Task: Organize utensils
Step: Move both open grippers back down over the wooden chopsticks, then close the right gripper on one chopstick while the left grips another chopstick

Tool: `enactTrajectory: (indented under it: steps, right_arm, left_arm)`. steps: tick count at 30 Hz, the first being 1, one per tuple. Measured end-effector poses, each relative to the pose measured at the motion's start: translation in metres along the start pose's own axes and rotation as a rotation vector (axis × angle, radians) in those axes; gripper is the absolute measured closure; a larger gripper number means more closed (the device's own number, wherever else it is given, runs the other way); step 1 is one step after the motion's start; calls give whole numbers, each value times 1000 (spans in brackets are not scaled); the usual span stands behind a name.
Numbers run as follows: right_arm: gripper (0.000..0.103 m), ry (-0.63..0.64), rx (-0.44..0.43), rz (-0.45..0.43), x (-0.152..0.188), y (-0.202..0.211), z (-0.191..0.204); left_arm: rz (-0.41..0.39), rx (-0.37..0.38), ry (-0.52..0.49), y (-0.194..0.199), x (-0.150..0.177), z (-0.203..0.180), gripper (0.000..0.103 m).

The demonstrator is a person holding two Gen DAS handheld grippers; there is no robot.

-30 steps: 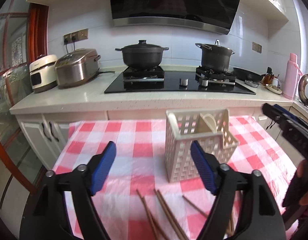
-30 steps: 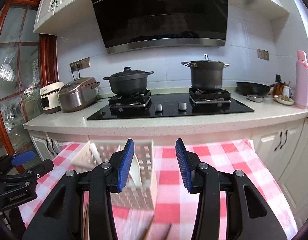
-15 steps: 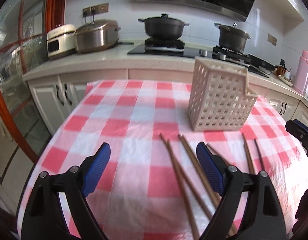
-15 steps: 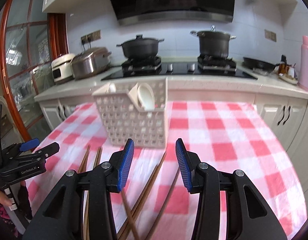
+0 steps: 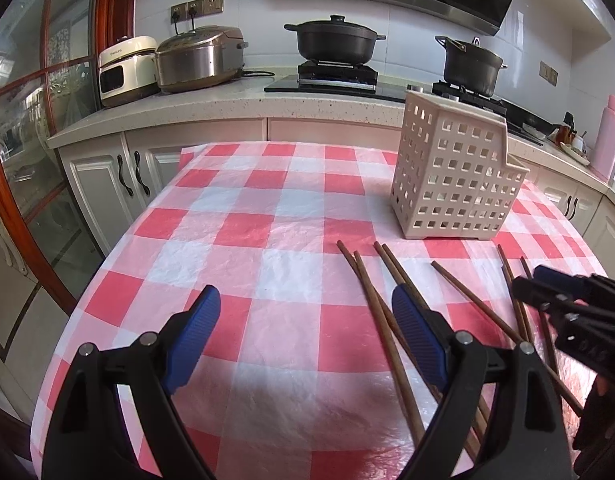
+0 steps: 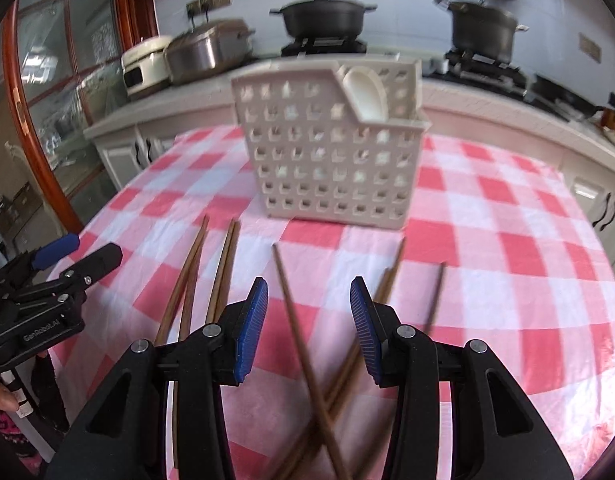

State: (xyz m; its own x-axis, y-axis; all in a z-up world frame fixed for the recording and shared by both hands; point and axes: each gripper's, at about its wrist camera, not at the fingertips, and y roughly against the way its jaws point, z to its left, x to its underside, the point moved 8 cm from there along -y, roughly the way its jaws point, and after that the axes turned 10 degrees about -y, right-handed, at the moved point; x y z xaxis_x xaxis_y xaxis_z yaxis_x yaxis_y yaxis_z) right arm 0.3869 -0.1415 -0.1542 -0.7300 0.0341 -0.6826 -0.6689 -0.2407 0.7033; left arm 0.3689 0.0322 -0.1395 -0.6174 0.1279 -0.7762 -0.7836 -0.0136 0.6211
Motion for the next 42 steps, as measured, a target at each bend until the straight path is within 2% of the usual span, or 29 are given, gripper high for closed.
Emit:
enactTrajectory:
  steps: [3, 13, 20, 24, 33, 37, 42]
  right_arm:
    - [68, 30, 12, 40, 3, -12, 8]
    - [71, 66, 32, 124, 3, -33, 16]
    - [71, 57, -3, 92, -2, -9, 15]
    - [71, 96, 2, 101, -6, -6, 9]
    - [79, 179, -30, 142, -15, -38, 25]
    - [80, 198, -44, 192, -8, -51, 26]
    - [85, 235, -44, 234, -2, -61, 28]
  left_arm:
    - [9, 9, -3, -3, 1, 0, 18]
    - [7, 38, -13, -10, -4, -3, 18]
    - [-1, 48, -7, -13, -8, -4, 18]
    - [-2, 54, -25, -14, -9, -12, 18]
    - [3, 30, -24, -15, -10, -10, 20]
    - [25, 37, -51, -18, -7, -15, 25]
    - [64, 43, -31, -24, -3, -14, 31]
